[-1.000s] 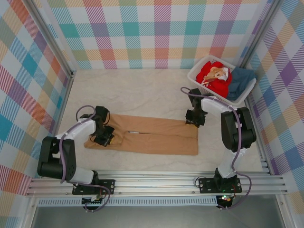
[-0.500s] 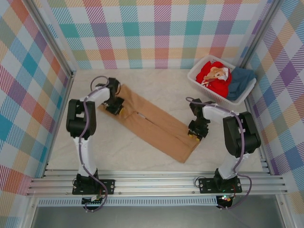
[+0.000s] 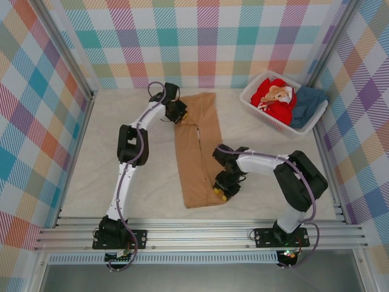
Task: Fold and stack the t-shirts
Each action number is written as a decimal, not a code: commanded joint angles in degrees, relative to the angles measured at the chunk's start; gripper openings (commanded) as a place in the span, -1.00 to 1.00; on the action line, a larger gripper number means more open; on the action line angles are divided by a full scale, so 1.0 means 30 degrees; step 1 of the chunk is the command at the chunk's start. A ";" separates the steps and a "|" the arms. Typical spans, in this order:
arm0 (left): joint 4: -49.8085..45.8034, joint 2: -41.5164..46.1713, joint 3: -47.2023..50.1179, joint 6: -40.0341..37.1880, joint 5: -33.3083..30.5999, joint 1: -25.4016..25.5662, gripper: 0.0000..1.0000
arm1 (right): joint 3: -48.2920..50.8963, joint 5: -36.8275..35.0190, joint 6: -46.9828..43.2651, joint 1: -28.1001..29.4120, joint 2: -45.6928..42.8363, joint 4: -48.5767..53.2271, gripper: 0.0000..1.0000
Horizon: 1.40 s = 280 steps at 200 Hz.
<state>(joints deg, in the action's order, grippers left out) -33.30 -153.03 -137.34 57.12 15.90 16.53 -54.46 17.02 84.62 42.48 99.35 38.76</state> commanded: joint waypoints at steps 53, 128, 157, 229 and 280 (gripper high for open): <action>-0.4120 -0.0213 -0.4523 -0.2606 -0.2495 -0.0120 -0.34 | -0.1635 -0.0858 0.0008 0.0255 0.0195 0.0555 -0.20; -0.5116 1.2898 1.0591 -0.4386 -0.2884 0.0406 -0.15 | -0.3374 -0.3207 -0.7663 -0.0645 -0.4810 0.4811 -0.06; -0.4282 1.8535 2.0301 -0.4380 0.0869 0.1111 -0.22 | -0.0744 -0.2596 -1.0336 -0.0669 -0.6054 0.3983 -0.13; -0.0087 2.8114 3.4640 0.1815 0.5061 0.3265 0.05 | 0.3122 0.0158 -1.0335 -0.0595 -0.4585 -0.0428 0.06; 0.3414 2.7068 3.5440 0.5087 0.4211 0.5486 0.01 | 0.3972 0.0158 -0.9808 -0.0668 -0.4236 -0.1275 0.07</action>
<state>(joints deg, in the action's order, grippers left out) -30.63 -70.30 -31.70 65.69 28.40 29.95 -43.11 16.19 54.15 40.47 86.59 37.06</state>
